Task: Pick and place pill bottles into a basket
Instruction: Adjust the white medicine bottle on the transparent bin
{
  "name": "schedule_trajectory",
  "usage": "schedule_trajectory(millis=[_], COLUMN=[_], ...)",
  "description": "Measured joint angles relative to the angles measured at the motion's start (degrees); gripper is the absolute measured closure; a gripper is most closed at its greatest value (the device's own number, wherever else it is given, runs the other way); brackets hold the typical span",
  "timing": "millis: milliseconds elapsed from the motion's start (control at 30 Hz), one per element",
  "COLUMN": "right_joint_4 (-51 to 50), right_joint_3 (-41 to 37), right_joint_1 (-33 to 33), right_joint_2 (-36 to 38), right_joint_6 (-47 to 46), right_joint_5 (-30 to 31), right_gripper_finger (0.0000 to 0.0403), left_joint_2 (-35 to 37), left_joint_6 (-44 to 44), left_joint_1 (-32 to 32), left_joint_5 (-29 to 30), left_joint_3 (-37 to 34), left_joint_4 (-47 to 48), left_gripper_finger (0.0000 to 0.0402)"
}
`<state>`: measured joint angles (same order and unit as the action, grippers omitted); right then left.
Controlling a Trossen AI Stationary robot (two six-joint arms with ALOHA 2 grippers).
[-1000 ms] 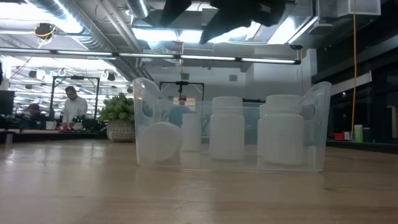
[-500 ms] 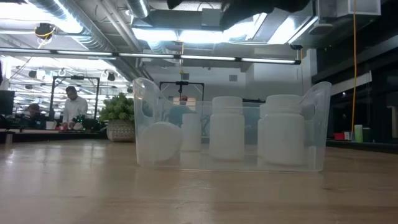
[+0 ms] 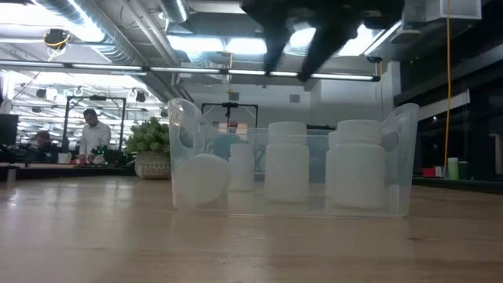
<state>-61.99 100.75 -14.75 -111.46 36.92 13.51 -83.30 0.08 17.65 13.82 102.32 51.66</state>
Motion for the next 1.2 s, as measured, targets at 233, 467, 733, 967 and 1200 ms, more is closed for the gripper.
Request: schedule_trajectory(millis=[233, 467, 733, 967, 1200], right_joint_4=[-7.8, -13.8, -6.3, -5.8, -5.9], right_joint_3=[-0.1, 0.0, 0.0, 0.0, -0.6], right_joint_1=[4.4, 8.7, 7.3, 2.1, -0.9], right_joint_2=[5.1, 17.8, 32.3, 36.3, 36.1], right_joint_6=[-11.3, -24.4, -35.5, -39.8, -39.6], right_joint_5=[15.7, 20.1, 21.2, 27.8, 28.0], right_gripper_finger=[0.0186, 0.0195, 0.0195, 0.0195, 0.0195], left_joint_2=[-0.3, -2.9, -9.4, -14.2, -14.4], left_joint_6=[0.2, 3.4, 15.5, 16.0, 14.8], left_joint_1=[0.3, -0.5, -4.7, -10.8, -12.4], left_joint_5=[-0.2, -1.8, -12.2, -33.9, -39.5], left_joint_3=[0.1, 0.1, -0.4, -12.7, -21.6], left_joint_4=[2.2, 8.7, 8.8, -0.5, -14.2], left_gripper_finger=[0.018, 0.018, 0.0181, 0.0181, 0.0181])
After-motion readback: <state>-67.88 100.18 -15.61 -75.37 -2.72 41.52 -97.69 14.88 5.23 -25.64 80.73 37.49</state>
